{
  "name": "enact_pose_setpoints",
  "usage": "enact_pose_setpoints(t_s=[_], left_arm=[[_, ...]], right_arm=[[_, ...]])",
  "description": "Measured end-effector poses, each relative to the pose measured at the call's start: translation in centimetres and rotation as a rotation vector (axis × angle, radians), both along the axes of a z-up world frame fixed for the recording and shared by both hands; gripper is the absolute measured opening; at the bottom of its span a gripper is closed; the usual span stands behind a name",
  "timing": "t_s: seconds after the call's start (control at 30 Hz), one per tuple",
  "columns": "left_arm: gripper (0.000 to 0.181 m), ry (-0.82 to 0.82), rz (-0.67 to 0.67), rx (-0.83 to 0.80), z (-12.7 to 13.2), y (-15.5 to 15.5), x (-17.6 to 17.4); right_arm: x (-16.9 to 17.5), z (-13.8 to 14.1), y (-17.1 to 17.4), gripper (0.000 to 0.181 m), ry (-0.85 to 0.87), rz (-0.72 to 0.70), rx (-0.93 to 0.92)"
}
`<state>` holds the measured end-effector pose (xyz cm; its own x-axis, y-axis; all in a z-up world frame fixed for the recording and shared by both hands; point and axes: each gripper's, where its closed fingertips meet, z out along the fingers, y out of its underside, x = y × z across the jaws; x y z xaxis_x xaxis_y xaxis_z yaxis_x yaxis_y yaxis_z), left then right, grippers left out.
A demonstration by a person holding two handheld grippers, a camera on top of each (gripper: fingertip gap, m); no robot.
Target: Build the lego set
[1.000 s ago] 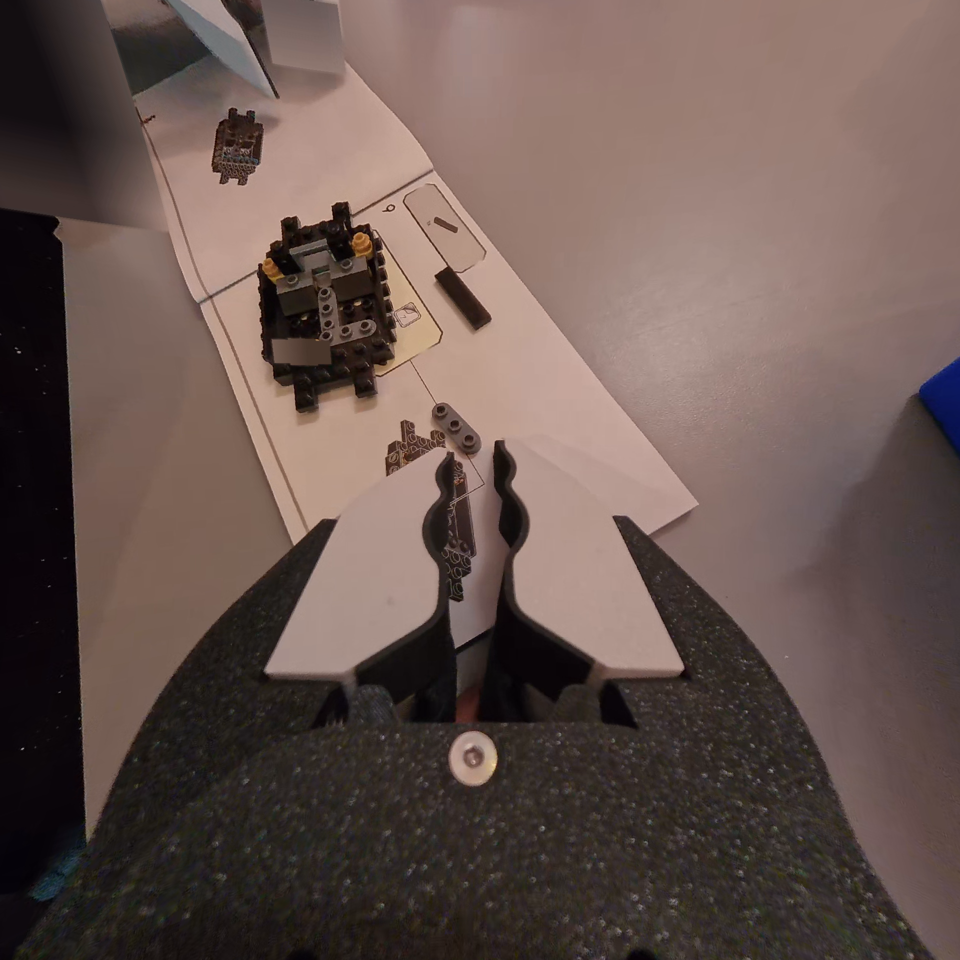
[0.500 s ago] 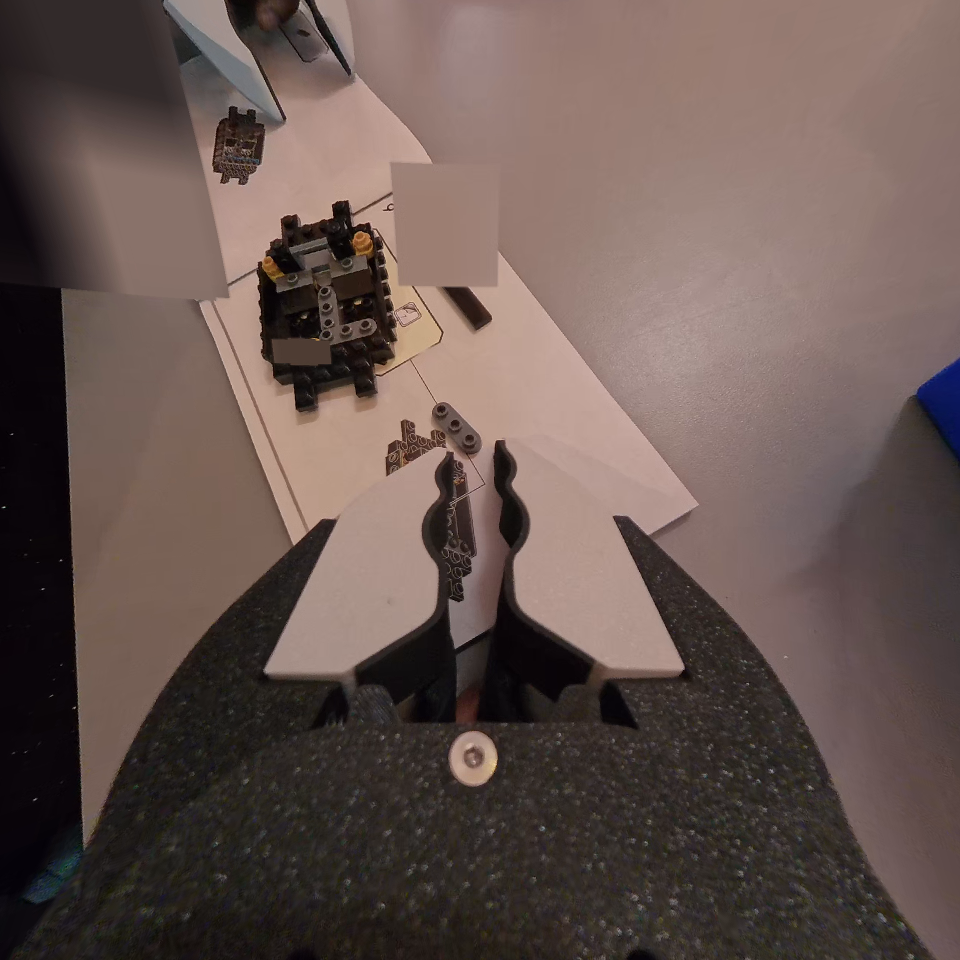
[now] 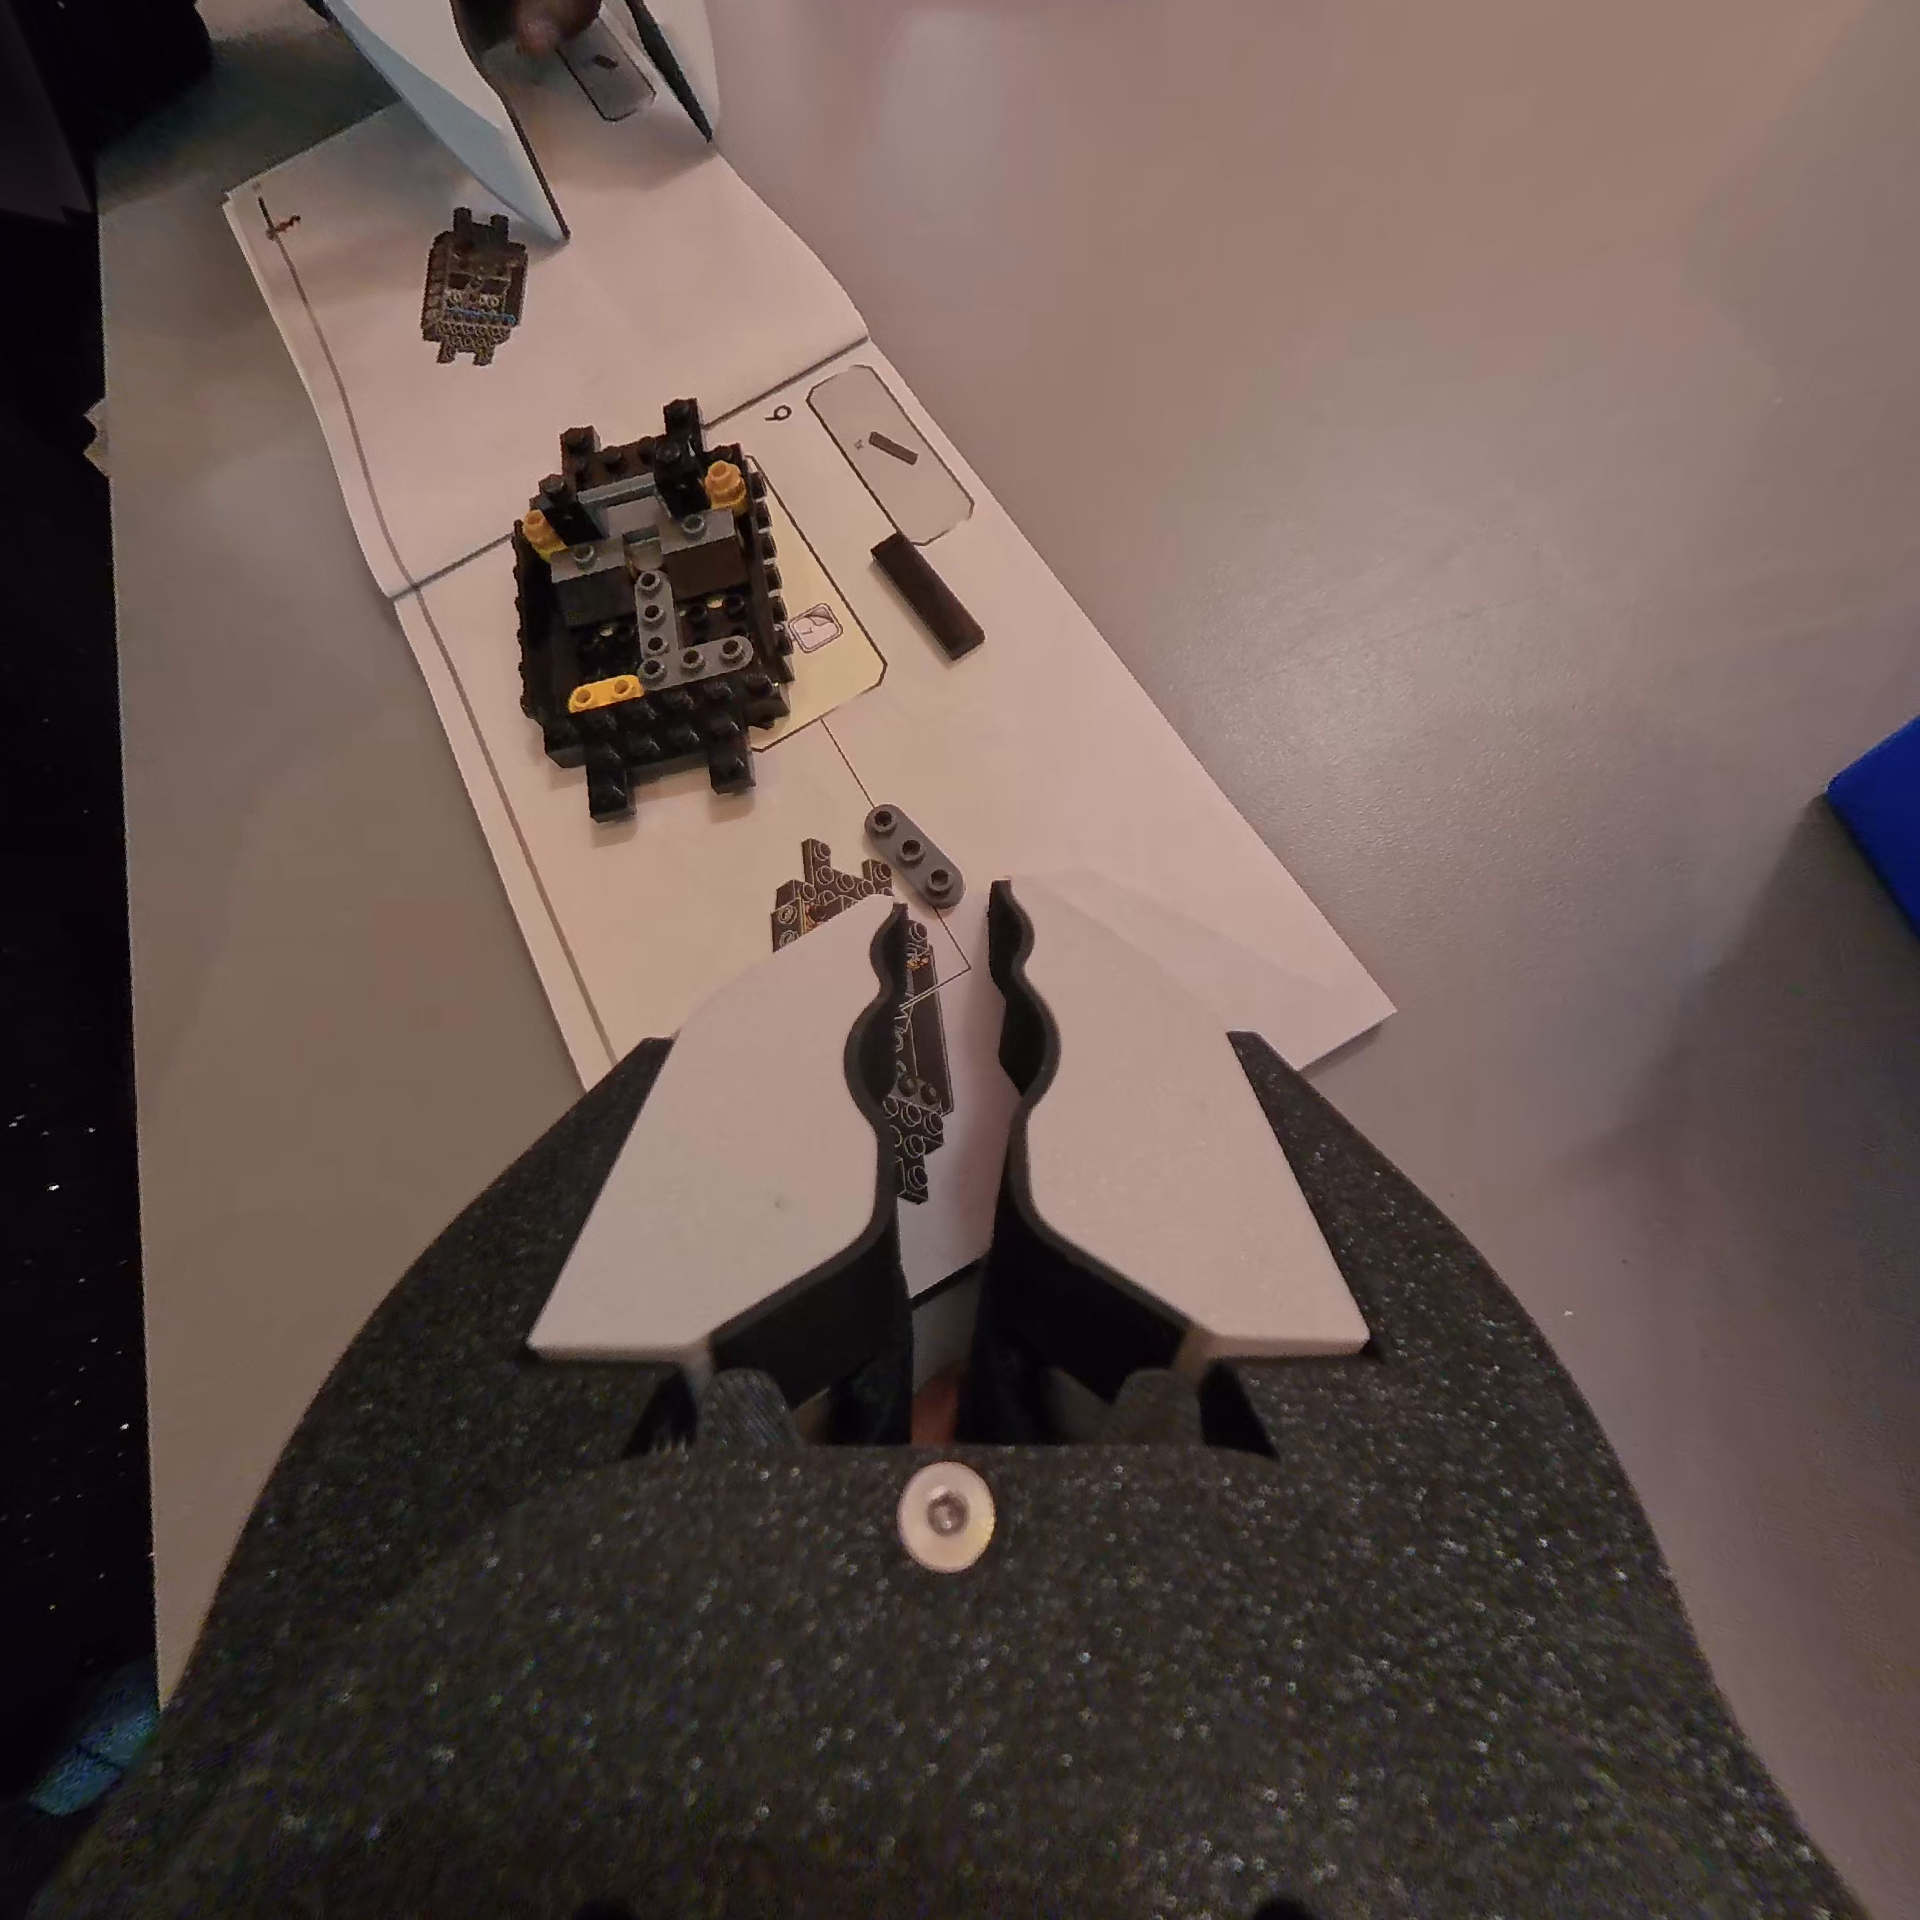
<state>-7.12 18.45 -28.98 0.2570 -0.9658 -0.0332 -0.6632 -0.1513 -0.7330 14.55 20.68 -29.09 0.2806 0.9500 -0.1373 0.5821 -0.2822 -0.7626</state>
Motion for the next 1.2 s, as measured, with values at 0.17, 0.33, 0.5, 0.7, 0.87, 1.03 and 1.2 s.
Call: enact_pose_setpoints(t_s=[0.17,0.33,0.5,0.7,0.87,1.03,1.2], left_arm=[[0.046,-0.009,0.003,-0.007,-0.03,0.08,-0.03],[0.047,-0.015,0.007,-0.02,-0.08,0.14,-0.06],[0.048,-0.017,0.009,-0.024,-0.09,0.2,-0.07],[0.048,-0.018,0.009,-0.032,-0.11,0.19,-0.07],[0.048,-0.019,0.009,-0.038,-0.13,0.21,-0.08],[0.048,-0.019,0.01,-0.036,-0.13,0.2,-0.07],[0.048,-0.019,0.01,-0.038,-0.13,0.21,-0.06]], right_arm=[[0.0,-0.01,0.0,0.015,-0.001,0.0,0.003],[0.01,-0.01,0.0,0.015,-0.001,0.0,0.004],[0.01,0.0,0.0,0.015,-0.001,0.0,0.002],[0.01,-0.01,0.0,0.015,0.0,0.0,0.0],[0.01,-0.01,0.01,0.015,0.001,0.0,-0.003],[0.01,-0.01,0.02,0.015,0.0,0.0,0.002],[0.01,-0.01,0.02,0.015,0.0,0.0,0.001]])
